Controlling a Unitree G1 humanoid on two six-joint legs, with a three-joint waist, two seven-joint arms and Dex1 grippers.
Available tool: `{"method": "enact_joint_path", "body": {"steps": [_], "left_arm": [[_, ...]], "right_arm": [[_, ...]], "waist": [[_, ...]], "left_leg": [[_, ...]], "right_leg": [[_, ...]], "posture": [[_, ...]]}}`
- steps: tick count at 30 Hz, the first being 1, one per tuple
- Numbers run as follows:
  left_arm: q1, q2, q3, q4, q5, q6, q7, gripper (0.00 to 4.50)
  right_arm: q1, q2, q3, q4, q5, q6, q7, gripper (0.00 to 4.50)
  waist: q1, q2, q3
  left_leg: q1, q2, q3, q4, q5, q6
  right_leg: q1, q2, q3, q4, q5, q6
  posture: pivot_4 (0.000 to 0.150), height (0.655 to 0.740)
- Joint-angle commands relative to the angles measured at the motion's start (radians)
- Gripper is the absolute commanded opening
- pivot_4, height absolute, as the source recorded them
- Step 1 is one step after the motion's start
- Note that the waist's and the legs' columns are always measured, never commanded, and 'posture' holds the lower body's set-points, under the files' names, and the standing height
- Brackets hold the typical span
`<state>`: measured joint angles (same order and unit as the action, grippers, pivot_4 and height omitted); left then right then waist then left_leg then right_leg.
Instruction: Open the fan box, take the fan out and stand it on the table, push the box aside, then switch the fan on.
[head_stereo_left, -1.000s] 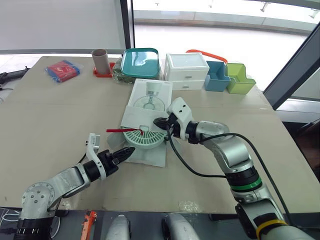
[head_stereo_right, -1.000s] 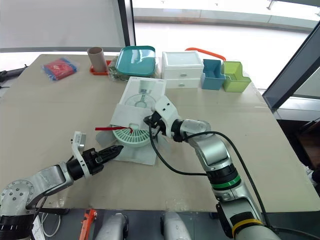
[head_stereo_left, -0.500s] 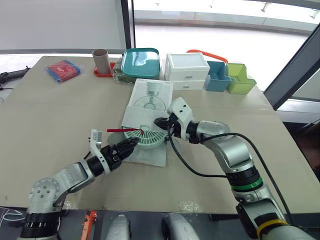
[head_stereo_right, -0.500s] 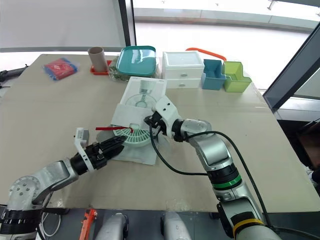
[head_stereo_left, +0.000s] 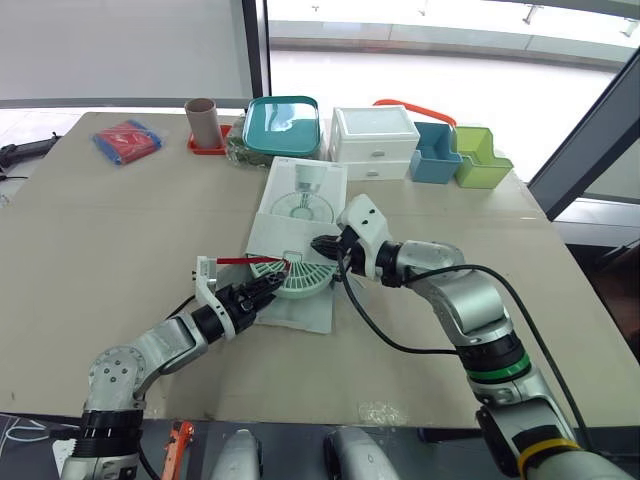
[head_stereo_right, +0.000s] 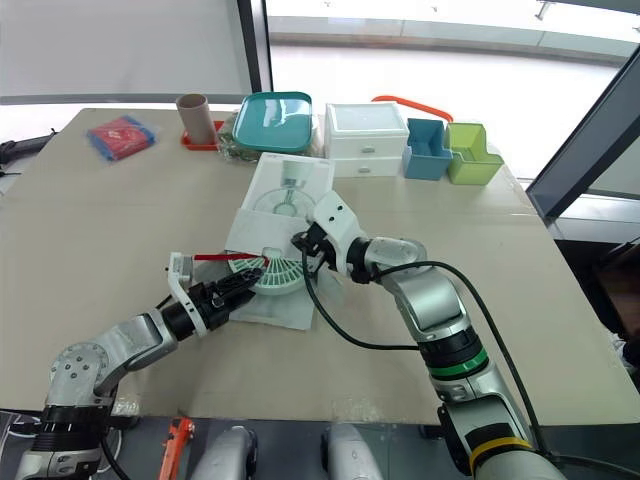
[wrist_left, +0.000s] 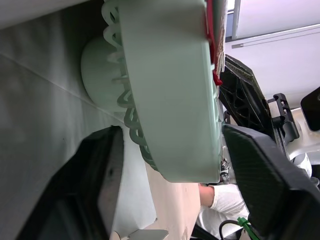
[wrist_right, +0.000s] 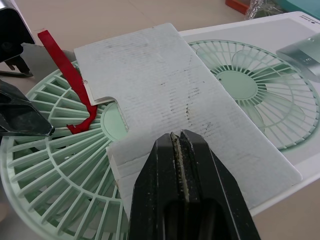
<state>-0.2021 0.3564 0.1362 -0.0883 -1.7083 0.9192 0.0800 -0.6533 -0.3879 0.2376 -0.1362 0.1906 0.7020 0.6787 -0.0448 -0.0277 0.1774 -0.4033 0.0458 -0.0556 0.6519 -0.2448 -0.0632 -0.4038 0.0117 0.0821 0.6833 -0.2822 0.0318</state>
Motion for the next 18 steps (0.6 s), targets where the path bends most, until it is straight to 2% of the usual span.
{"method": "enact_joint_path", "body": {"steps": [1, 2, 12, 18], "left_arm": [[0.013, -0.009, 0.018, -0.021, -0.012, 0.003, 0.003, 2.12], [0.015, -0.009, 0.018, -0.022, -0.017, 0.005, 0.006, 1.99], [0.079, 0.001, 0.021, -0.146, -0.099, -0.009, 0.111, 1.99], [0.100, 0.043, 0.024, -0.187, -0.162, -0.019, 0.152, 1.99]], "right_arm": [[0.008, -0.012, 0.006, 0.005, -0.010, 0.021, -0.001, 0.00], [0.006, -0.010, 0.006, 0.006, -0.009, 0.022, -0.002, 0.00], [-0.027, 0.018, -0.043, -0.010, 0.053, 0.078, -0.008, 0.00], [-0.033, 0.013, -0.043, 0.003, 0.050, 0.072, -0.012, 0.00]], "waist": [[0.000, 0.000, 0.000], [0.000, 0.000, 0.000], [-0.002, 0.000, 0.000], [-0.002, 0.000, 0.000]], "left_leg": [[0.000, 0.000, 0.000, 0.000, 0.000, 0.000], [0.000, 0.000, 0.000, 0.000, 0.000, 0.000], [0.000, 0.001, 0.000, 0.000, 0.000, 0.000], [0.000, 0.001, 0.000, 0.000, 0.000, 0.000]], "right_leg": [[0.000, 0.000, 0.000, 0.000, 0.000, 0.000], [0.000, 0.000, 0.000, 0.000, 0.000, 0.000], [0.000, 0.000, 0.000, 0.000, 0.000, 0.000], [0.000, 0.000, 0.000, 0.000, 0.000, 0.000]], "posture": [[0.150, 0.7400], [0.150, 0.7400], [0.150, 0.7400], [0.150, 0.7400]]}}
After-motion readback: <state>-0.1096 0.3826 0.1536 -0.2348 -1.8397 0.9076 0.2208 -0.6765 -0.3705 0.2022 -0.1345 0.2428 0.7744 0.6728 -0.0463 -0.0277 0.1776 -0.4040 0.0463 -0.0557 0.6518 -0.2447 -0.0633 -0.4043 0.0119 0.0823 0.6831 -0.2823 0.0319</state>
